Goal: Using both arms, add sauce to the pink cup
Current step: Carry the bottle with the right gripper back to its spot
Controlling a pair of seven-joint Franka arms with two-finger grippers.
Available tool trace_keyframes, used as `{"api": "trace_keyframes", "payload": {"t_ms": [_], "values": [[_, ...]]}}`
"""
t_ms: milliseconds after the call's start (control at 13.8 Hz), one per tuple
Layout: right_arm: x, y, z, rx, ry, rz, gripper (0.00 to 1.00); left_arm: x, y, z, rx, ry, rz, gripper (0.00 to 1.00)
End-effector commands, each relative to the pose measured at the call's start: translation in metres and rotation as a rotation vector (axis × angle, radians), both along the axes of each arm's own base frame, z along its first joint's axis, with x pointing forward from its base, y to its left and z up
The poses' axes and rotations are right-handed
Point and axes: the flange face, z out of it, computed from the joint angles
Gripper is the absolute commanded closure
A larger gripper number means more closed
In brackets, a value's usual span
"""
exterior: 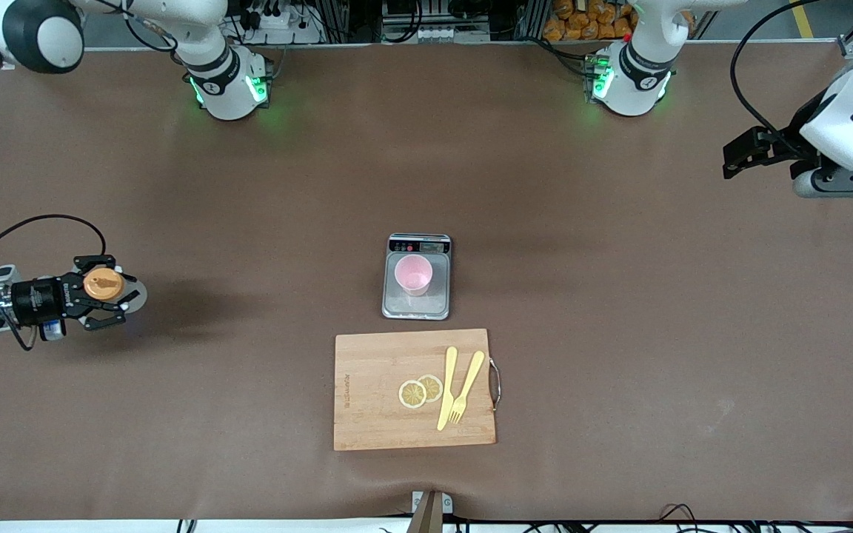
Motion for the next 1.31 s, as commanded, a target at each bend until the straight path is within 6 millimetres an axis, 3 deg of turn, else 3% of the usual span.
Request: {"api": "trace_keyframes", "payload": {"t_ms": [0,218,363,508,943,1016,1088,1161,1233], "values": [[-0.014,-0.021,-0.058,0.155,-0.064,-0.027,1.00,-0.008,0.001,0.007,-0.019,0.003,-0.006,0.00],[-0.029,-0.036,-0.105,0.235,-0.070,-0.091,1.00,-0.006,-0.005,0.001,-0.020,0.013,-0.018,0.00],[-0.030,-0.037,-0.109,0.239,-0.073,-0.095,1.00,-0.008,-0.006,0.005,-0.020,0.005,-0.021,0.00],[-0.035,-0.035,-0.126,0.261,-0.085,-0.091,1.00,-0.010,-0.002,0.010,-0.023,-0.004,-0.032,0.00],[-0.039,-0.029,-0.141,0.283,-0.120,-0.075,1.00,-0.010,0.005,0.011,-0.022,-0.006,-0.074,0.00],[-0.039,-0.029,-0.141,0.282,-0.119,-0.075,0.80,-0.011,0.008,0.011,-0.013,-0.007,-0.072,0.00],[-0.038,-0.027,-0.141,0.275,-0.104,-0.073,0.14,-0.012,0.012,0.013,-0.012,-0.009,-0.065,0.00],[-0.037,-0.025,-0.141,0.267,-0.104,-0.064,0.00,-0.013,0.021,0.015,-0.013,-0.007,-0.054,0.00],[-0.035,-0.024,-0.140,0.263,-0.108,-0.060,0.00,-0.011,0.023,0.013,-0.015,-0.006,-0.066,0.00]]}}
